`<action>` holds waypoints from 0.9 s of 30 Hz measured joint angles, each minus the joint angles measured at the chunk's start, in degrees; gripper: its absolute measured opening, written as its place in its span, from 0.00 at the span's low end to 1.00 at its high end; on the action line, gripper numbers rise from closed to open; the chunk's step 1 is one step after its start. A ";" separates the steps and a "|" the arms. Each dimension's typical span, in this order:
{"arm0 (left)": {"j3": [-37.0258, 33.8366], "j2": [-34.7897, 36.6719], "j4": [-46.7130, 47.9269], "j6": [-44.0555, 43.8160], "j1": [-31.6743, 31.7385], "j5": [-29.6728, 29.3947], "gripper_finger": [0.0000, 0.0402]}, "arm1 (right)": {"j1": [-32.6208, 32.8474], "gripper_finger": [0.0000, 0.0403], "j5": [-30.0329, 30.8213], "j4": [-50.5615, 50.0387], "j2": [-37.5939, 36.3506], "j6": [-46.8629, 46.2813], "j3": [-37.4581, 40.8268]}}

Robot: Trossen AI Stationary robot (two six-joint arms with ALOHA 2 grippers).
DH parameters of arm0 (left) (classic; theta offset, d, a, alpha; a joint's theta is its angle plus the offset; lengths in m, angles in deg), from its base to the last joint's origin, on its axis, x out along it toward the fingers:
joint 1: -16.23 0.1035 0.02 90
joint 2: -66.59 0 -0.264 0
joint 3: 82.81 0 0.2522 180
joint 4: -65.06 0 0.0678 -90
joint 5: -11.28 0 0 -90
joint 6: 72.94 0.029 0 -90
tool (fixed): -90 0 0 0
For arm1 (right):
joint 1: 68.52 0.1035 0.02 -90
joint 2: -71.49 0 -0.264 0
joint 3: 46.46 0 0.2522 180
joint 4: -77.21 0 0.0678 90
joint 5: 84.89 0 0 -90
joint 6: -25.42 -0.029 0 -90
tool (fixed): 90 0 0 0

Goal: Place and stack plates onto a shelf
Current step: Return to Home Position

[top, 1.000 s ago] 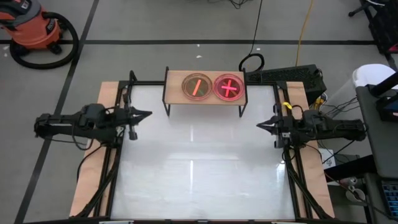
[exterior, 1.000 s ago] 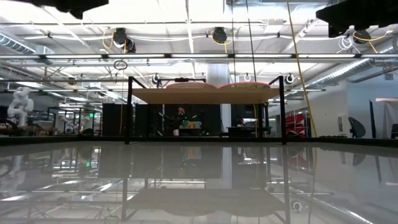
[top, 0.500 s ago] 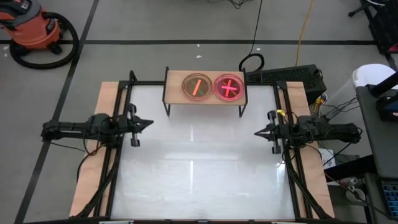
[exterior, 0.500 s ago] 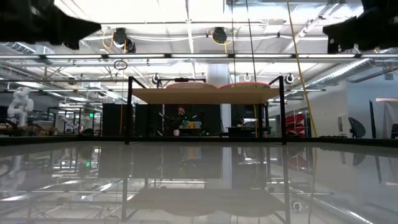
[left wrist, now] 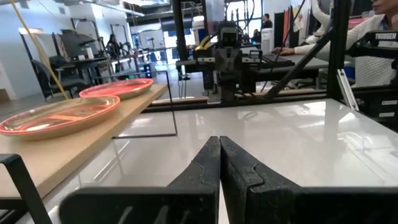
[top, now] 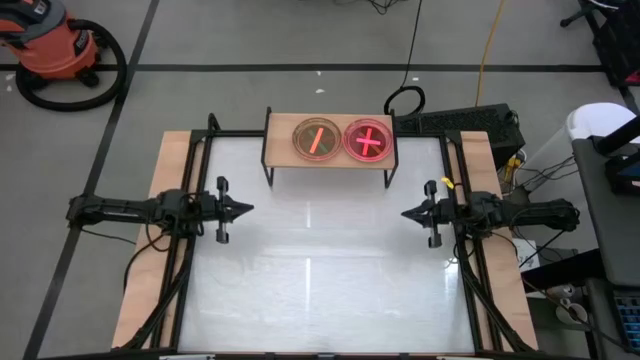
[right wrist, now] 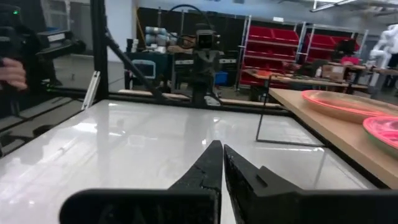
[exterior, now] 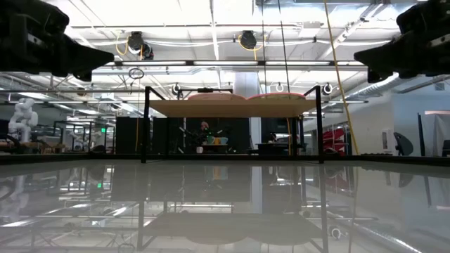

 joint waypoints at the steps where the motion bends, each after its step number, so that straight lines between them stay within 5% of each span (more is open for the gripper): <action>1: 0.00 0.00 -0.03 0.35 0.00 -0.01 0.01 | -0.01 0.00 0.34 0.31 -0.05 -0.67 0.02; 27: 0.02 0.00 0.13 0.92 0.00 -0.11 0.01 | 0.00 0.00 0.15 1.26 -0.02 -0.69 0.24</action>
